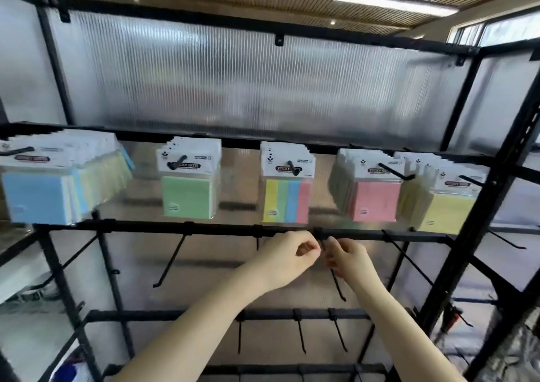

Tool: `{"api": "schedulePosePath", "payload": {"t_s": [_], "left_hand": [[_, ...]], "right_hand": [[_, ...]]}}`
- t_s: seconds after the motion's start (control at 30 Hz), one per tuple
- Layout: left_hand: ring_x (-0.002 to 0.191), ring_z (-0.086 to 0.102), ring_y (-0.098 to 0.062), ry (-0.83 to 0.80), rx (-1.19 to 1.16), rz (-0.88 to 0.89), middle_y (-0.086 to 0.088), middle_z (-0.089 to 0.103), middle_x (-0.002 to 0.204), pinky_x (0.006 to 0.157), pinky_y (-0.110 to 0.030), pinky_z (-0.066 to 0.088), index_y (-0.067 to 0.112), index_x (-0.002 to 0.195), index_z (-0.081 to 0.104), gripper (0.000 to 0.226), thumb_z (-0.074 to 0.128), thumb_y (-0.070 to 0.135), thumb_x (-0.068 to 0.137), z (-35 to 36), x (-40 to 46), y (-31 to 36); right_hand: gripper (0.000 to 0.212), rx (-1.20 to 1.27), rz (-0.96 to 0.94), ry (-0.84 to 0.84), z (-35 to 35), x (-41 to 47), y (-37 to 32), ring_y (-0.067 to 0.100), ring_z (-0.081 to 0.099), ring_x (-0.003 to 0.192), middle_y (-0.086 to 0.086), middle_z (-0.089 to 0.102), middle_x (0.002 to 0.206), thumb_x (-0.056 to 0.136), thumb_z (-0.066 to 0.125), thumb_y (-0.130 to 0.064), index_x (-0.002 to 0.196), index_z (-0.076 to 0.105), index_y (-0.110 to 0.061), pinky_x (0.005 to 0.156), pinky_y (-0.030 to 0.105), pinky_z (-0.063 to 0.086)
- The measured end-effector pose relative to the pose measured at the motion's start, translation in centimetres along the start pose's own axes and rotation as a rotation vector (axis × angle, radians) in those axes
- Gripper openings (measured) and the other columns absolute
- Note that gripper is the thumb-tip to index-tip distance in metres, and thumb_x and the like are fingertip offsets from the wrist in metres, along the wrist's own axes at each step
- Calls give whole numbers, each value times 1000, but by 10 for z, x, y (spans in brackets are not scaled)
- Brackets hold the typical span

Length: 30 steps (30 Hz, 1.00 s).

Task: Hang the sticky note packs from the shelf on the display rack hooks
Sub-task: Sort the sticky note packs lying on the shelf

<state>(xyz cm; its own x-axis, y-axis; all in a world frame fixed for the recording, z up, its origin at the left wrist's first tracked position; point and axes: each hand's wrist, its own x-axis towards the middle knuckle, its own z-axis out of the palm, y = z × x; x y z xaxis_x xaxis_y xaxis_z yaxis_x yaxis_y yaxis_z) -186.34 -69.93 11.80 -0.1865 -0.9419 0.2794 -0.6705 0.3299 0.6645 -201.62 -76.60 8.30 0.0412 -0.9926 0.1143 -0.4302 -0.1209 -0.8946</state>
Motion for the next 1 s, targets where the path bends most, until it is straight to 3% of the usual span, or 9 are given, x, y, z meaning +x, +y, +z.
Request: {"api": "schedulePosePath", "payload": {"t_s": [0.2, 0.33, 0.43, 0.53, 0.6, 0.67, 0.77, 0.87, 1.0], "left_hand": [[76, 51, 5, 35, 58, -135, 18, 58, 87, 71, -17, 42, 25, 102, 63, 15, 50, 29, 96, -64, -75, -50], [75, 51, 4, 161, 116, -244, 15, 60, 88, 69, -16, 41, 24, 102, 64, 15, 51, 28, 96, -113, -133, -89], [79, 54, 5, 238, 100, -309, 17, 60, 86, 65, -3, 39, 22, 102, 65, 15, 52, 27, 96, -145, -181, -114], [90, 60, -3, 313, 116, -419, 19, 61, 89, 82, -22, 50, 25, 101, 64, 13, 53, 28, 96, -179, -234, -140], [92, 63, -6, 373, 121, -503, 15, 64, 93, 86, -33, 52, 25, 102, 64, 14, 53, 28, 95, -201, -268, -157], [92, 64, -8, 442, 141, -579, 13, 67, 94, 86, -36, 52, 27, 99, 65, 12, 54, 28, 94, -221, -300, -172], [85, 65, -9, 523, 143, -657, 13, 67, 86, 82, -38, 53, 34, 84, 60, 14, 58, 23, 93, -246, -343, -189], [87, 66, -17, 609, 113, -766, 5, 69, 88, 84, -42, 52, 29, 83, 61, 16, 57, 15, 91, -264, -384, -204], [80, 66, -17, 750, 149, -837, 6, 69, 84, 79, -35, 52, 35, 80, 59, 25, 55, 12, 90, -283, -429, -224]], "right_hand": [[32, -162, -146, -81, 78, -48, -42, 29, 62, 79, 12, 67, 80, 98, 47, -25, 84, 64, -1, 72, 37, 48], [24, -215, -232, -163, 145, -84, -81, 14, 56, 70, 2, 65, 82, 97, 50, -30, 85, 61, -12, 56, 23, 41], [22, -210, -337, -245, 193, -113, -112, 19, 61, 83, 2, 66, 89, 96, 52, -29, 98, 65, -11, 73, 34, 51], [22, -177, -435, -310, 242, -146, -141, 21, 62, 82, 1, 67, 85, 95, 54, -28, 95, 66, -10, 74, 36, 52], [17, -148, -504, -354, 274, -168, -159, 16, 61, 75, -3, 67, 81, 95, 55, -28, 87, 63, -16, 68, 29, 50], [13, -110, -573, -414, 306, -190, -175, 9, 58, 70, -7, 64, 79, 95, 56, -26, 85, 63, -20, 63, 20, 45], [16, -71, -663, -532, 350, -215, -194, 14, 62, 74, -4, 67, 82, 95, 57, -25, 94, 68, -14, 69, 23, 49], [12, -32, -759, -635, 391, -238, -208, -2, 55, 63, -11, 60, 77, 94, 57, -20, 92, 67, -15, 59, 5, 38], [13, 4, -731, -770, 449, -261, -222, 7, 58, 73, -9, 65, 80, 94, 54, -19, 89, 66, -17, 66, 21, 43]]}}
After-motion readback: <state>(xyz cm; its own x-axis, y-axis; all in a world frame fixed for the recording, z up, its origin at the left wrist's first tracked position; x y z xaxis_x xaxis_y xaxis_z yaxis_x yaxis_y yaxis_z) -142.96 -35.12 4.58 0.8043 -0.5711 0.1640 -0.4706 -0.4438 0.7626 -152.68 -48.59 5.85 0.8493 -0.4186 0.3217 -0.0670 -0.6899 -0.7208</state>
